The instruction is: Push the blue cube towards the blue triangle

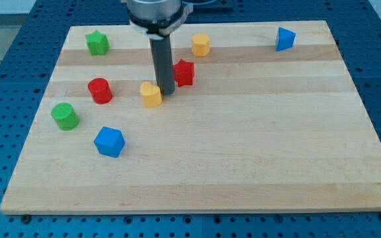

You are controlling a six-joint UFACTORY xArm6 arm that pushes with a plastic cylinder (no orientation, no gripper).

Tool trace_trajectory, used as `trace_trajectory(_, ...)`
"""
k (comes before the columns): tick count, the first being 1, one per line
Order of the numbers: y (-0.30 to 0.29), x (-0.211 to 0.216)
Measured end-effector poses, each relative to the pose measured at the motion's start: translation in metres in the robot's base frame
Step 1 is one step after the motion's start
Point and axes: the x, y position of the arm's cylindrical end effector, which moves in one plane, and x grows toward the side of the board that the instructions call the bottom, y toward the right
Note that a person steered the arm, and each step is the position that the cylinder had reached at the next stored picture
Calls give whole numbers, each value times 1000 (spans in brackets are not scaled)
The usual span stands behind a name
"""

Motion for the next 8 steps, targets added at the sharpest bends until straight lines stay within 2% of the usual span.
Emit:
trace_trajectory(2,9,87)
trace_trajectory(3,-44,149)
trace_trajectory(4,-161,164)
trace_trajectory(5,-202,112)
trace_trajectory(6,-112,108)
trace_trajectory(8,28,118)
